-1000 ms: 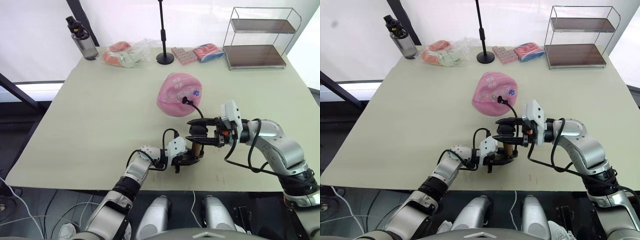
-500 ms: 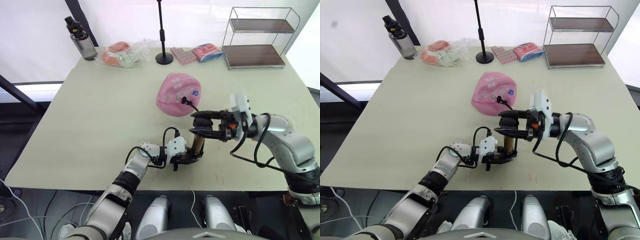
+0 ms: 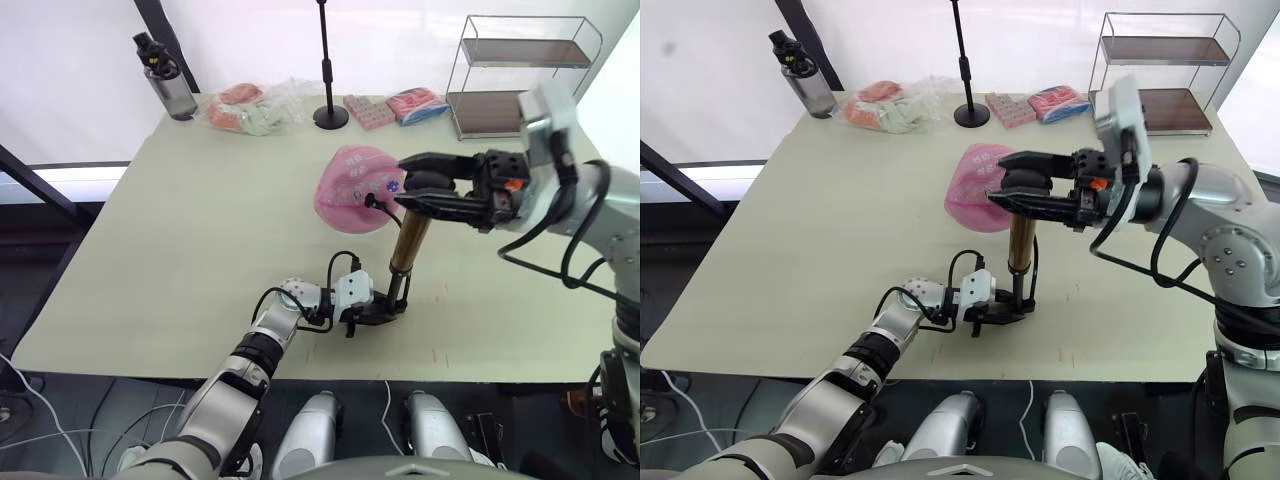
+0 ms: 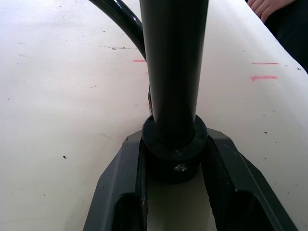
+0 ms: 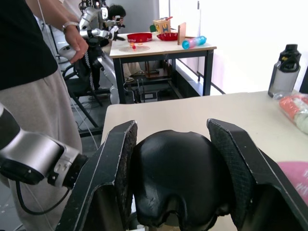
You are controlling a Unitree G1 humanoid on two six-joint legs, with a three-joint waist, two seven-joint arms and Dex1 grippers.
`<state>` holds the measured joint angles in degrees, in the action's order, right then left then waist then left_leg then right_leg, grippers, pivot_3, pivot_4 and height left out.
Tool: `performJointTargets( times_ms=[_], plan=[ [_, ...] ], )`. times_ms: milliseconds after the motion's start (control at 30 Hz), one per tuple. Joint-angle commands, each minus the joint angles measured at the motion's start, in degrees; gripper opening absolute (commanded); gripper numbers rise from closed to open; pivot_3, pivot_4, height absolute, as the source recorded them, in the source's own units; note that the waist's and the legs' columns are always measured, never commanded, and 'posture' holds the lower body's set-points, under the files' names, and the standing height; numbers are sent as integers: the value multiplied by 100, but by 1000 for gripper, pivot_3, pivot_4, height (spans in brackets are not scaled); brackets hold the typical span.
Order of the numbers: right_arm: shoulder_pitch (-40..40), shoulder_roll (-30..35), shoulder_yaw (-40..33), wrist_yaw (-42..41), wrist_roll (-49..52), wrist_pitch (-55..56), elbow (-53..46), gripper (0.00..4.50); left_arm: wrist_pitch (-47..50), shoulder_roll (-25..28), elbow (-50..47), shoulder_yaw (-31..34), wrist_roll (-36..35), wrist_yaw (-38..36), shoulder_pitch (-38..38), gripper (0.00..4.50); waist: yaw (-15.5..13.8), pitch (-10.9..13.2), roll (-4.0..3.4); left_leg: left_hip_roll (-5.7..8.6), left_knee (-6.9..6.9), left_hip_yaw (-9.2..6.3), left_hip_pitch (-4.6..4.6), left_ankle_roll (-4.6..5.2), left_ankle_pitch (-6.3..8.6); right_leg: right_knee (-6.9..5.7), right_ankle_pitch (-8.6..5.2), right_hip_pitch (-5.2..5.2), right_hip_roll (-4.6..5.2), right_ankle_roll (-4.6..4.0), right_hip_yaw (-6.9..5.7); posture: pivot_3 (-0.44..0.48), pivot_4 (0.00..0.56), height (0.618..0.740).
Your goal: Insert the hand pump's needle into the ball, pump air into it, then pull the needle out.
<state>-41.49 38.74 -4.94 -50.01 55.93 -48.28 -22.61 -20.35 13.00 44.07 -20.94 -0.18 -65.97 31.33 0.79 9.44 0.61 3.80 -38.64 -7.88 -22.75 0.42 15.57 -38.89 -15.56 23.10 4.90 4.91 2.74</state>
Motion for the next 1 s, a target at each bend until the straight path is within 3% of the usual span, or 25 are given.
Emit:
performJointTargets(
  times_ms=[33, 200, 400, 733, 1000],
  plan=[
    [-602, 353, -563, 214, 513, -276, -56, 1823, 43, 11, 350, -156, 306, 19, -65, 1069, -2, 1, -2, 1, 1, 1, -2, 2, -1, 0, 0, 1, 3, 0, 1, 0, 150, 740],
    [-823, 466, -603, 302, 703, -431, 23, 1823, -4, -43, 471, -162, 323, 28, -8, 1069, 5, 2, -1, 2, 7, -1, -11, 2, -1, 6, 0, 7, 3, 0, -3, 0, 150, 740],
    [-263, 399, -288, 221, 236, -145, -184, 1823, -46, -110, 590, -175, 326, -63, 14, 1069, 1, 0, 1, 1, 19, 0, -12, 2, -1, 10, 0, 11, 4, 0, -5, 0, 150, 740],
    [1234, 292, 518, -143, -1198, 1126, -185, 1823, -102, -211, 693, -150, 295, -142, 3, 1069, 3, -51, 23, 1, 16, -3, 9, 2, -1, 9, -1, -6, 0, 1, -10, 0, 150, 740],
    [2327, 73, 1394, -255, -2567, 2477, 340, 1823, -217, -323, 751, -188, 355, -194, -13, 1069, 4, -85, 33, -1, 33, -24, 94, 3, 1, 55, -3, -108, -7, 1, -34, 0, 150, 740]
  ],
)
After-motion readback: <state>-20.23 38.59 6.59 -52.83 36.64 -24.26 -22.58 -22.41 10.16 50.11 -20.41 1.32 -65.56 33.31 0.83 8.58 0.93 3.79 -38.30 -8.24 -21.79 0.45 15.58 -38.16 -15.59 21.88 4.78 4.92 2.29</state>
